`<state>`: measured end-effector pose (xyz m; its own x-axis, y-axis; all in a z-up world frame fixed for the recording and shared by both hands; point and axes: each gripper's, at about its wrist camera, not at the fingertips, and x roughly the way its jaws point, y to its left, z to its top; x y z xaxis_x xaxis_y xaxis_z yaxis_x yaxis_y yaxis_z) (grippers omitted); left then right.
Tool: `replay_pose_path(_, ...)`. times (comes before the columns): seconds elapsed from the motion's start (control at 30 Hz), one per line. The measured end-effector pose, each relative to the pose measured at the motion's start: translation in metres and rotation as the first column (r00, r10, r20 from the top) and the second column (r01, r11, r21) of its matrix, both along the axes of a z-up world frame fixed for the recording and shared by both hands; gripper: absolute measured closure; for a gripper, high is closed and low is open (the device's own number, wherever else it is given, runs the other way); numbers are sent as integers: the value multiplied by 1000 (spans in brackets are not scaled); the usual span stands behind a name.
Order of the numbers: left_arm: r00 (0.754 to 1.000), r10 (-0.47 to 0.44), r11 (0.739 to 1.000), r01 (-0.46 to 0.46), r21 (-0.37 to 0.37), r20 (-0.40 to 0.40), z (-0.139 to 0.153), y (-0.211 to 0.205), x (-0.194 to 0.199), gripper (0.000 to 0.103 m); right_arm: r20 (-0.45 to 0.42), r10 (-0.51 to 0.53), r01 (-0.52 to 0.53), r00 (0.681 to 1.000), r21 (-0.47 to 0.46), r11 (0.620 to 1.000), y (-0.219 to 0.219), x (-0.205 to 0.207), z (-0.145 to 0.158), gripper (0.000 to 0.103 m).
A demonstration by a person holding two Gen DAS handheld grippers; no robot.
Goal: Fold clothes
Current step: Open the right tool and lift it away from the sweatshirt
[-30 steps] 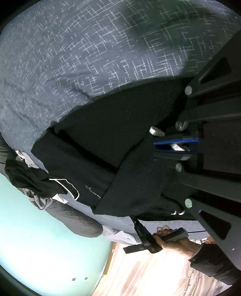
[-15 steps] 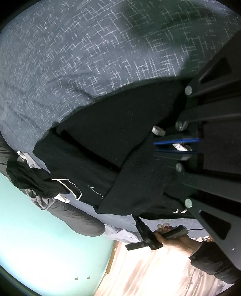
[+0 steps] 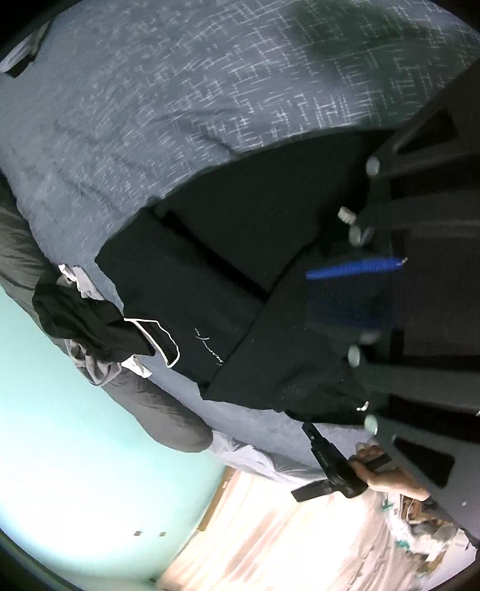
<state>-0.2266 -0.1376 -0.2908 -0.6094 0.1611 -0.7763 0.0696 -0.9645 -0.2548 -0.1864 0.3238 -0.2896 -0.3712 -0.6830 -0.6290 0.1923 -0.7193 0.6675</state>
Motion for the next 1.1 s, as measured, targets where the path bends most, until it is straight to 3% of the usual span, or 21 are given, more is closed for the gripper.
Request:
replay_pose_path(0.27,999,-43,999,43,-6,-21,-6,9,24,86,2,-11,11,1000,63,998,-7,0,-8,77)
replay_pose_path(0.43,997,-67,998,67,-11,-37,-7,15,35,78,-26,48,-46,999,83,996,-33,1,0,77)
replay_pose_path(0.6,997,-63,998,64,12,-37,-8,13,35,77,-52,108,-102,993,104,989,-60,1,8,77)
replay_pose_path(0.9,998,-46,998,47,30,-50,-7,5,38,77,-42,258,-243,965,217,945,-170,-31,23,77)
replay_pose_path(1.1,998,-43,998,46,43,-55,-5,-2,39,77,-10,340,-315,940,350,882,-220,-35,11,78)
